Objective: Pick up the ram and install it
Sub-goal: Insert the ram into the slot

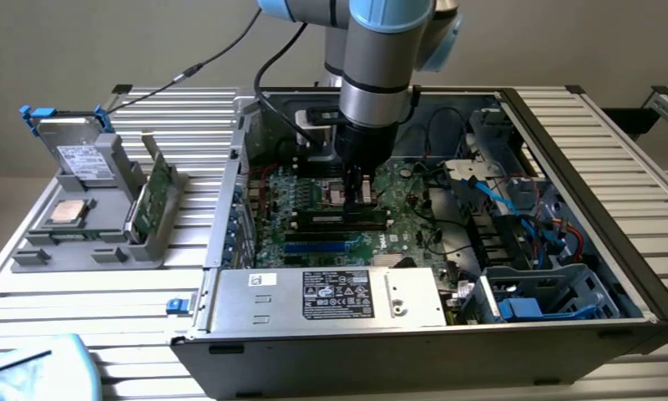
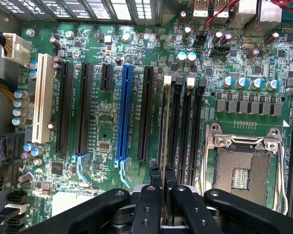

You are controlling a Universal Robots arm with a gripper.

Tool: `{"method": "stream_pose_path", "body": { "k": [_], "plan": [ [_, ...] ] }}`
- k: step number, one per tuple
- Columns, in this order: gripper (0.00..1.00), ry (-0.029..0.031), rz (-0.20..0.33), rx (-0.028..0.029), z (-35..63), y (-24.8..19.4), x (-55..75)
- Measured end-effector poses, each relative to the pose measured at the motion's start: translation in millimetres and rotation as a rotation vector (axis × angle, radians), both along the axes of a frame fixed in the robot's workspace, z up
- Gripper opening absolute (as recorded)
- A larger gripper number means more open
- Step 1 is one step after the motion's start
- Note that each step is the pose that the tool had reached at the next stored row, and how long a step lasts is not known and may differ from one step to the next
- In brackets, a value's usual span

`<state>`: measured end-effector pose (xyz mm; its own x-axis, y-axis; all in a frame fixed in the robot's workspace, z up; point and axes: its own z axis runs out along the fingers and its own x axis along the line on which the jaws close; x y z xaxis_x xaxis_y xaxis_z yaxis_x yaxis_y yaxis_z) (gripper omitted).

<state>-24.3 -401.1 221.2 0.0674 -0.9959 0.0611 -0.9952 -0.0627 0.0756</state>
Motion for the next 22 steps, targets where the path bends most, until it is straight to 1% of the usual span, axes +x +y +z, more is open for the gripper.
{"method": "stream_pose_path", "body": {
  "k": [21, 22],
  "plan": [
    [0.14, 0.0, 0.0, 0.0, -1.6, 0.1, 0.0],
    [0.15, -0.0003, 0.0, 0.0003, -1.7, 0.2, 0.0]
  ]
}}
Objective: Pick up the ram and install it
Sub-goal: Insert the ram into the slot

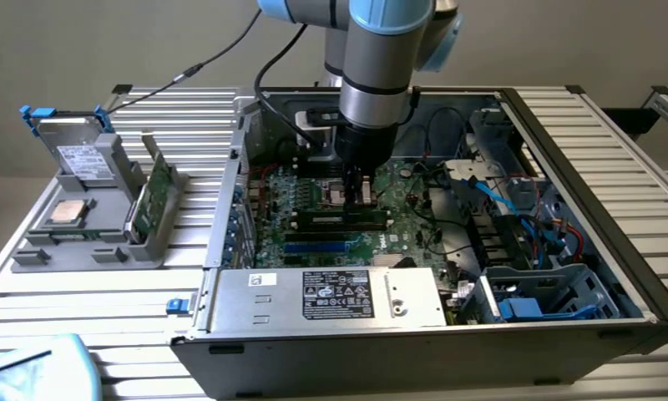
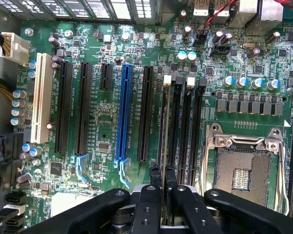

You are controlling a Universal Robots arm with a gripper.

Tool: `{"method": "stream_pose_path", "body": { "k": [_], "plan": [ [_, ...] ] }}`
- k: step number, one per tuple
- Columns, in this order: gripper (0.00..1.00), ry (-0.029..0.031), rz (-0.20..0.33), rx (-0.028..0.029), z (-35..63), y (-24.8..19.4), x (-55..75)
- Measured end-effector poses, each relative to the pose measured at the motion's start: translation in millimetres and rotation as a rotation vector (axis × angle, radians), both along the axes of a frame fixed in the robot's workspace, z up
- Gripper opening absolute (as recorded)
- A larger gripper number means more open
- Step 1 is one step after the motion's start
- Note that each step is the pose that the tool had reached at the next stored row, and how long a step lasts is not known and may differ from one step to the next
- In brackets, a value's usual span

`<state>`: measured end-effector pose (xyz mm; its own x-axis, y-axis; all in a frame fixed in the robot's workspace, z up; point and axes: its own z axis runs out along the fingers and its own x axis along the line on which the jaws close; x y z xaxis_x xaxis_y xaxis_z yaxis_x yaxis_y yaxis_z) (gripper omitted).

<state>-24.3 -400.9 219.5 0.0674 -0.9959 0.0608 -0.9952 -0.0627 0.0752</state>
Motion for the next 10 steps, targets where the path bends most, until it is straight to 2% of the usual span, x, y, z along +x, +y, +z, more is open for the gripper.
{"method": "stream_pose_path", "body": {
  "k": [1, 4, 5, 7, 9, 10],
  "plan": [
    [0.15, 0.0002, 0.0, -0.0001, 0.0, 0.0, 0.0],
    [0.34, 0.0003, 0.0, -0.0002, 0.0, 0.0, 0.0],
    [0.34, 0.0003, 0.0, -0.0003, 0.1, 0.0, 0.0],
    [0.45, 0.0003, 0.0, -0.0003, 0.1, 0.0, -0.1],
    [0.45, 0.0004, 0.0, -0.0004, 0.4, -0.1, -0.8],
    [0.52, 0.0004, 0.0, -0.0006, 1.4, -0.1, -1.7]
  ]
}}
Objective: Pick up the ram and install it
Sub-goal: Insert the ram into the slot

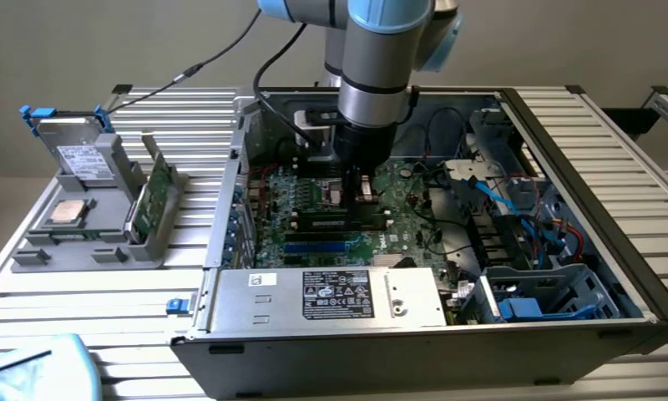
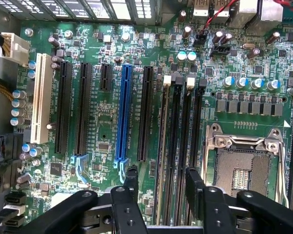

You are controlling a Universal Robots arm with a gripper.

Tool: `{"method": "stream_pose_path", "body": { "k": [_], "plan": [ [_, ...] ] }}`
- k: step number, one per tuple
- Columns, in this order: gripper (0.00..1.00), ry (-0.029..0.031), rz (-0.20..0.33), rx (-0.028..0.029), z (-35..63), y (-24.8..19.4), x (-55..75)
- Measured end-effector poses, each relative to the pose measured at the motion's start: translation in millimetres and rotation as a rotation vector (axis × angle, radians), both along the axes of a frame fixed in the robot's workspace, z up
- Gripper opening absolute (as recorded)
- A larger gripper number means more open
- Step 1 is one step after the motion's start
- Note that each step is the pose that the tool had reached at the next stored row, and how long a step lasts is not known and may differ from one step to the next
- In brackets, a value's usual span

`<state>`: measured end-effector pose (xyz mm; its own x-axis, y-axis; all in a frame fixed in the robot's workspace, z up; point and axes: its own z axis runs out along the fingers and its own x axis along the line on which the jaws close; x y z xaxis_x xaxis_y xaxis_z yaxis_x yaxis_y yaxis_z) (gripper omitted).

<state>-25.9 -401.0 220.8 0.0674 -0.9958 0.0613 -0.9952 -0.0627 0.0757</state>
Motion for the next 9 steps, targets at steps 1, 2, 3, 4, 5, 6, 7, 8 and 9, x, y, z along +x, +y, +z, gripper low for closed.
{"method": "stream_pose_path", "body": {
  "k": [1, 2, 3, 4, 5, 6, 7, 8, 9],
  "plan": [
    [0.52, -0.0001, 0.0, 0.0002, 1.7, 0.0, -1.1],
    [0.52, -0.0001, 0.0, 0.0003, 4.0, 0.1, -1.9],
    [0.52, -0.0001, 0.0, 0.0003, 6.7, 0.0, -2.5],
    [0.52, -0.0001, 0.0, 0.0002, 9.9, -0.1, -2.9],
    [0.52, -0.0001, 0.0, 0.0002, 13.6, -0.2, -3.6],
    [0.52, -0.0001, 0.0, 0.0004, 16.5, -0.4, -4.4],
    [0.52, 0.0, 0.0, 0.0002, 18.4, -0.5, -5.3],
    [0.52, -0.0001, 0.0, 0.0003, 18.5, -0.5, -5.8],
    [0.52, -0.0002, 0.0, 0.0003, 18.5, -0.4, -5.8]
  ]
}}
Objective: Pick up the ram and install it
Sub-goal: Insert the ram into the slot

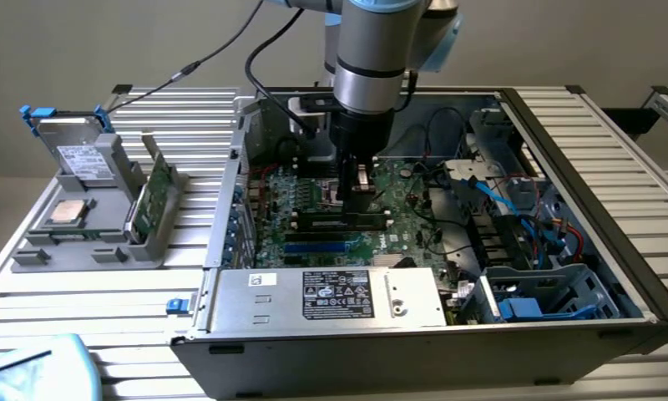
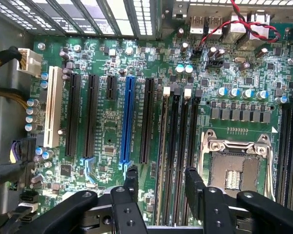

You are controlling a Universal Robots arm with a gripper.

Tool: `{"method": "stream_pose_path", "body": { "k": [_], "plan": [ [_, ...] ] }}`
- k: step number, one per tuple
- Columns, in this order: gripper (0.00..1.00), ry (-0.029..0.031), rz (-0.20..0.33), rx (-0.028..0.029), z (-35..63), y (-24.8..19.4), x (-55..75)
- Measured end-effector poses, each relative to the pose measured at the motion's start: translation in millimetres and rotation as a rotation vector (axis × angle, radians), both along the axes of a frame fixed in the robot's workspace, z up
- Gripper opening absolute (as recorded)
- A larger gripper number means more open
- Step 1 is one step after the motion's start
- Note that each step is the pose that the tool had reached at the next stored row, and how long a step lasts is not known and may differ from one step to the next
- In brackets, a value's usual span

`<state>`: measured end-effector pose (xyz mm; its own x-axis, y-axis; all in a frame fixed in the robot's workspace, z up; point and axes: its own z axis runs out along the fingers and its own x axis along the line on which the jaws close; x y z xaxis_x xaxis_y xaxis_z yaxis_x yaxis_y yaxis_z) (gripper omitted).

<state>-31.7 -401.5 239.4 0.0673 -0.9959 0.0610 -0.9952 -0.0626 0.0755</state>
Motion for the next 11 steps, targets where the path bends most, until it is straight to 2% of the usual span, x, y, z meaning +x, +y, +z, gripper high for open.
{"method": "stream_pose_path", "body": {
  "k": [2, 4, 5, 7, 8, 9, 11],
  "plan": [
    [0.49, 0.0, 0.0, 0.0, 0.0, 0.0, 0.0],
    [0.37, 0.0, 0.0, 0.0, 0.0, 0.0, 0.0],
    [0.37, 0.0, 0.0, -0.0001, 0.0, 0.0, 0.0],
    [0.25, 0.0, 0.0, 0.0, 0.0, 0.0, 0.0],
    [0.25, 0.0, 0.0, 0.0, 0.0, 0.0, 0.0],
    [0.13, 0.0, 0.0, 0.0, 0.0, 0.0, 0.0],
    [0.11, 0.0, 0.0, 0.0, 0.0, 0.0, 0.0]
  ]
}}
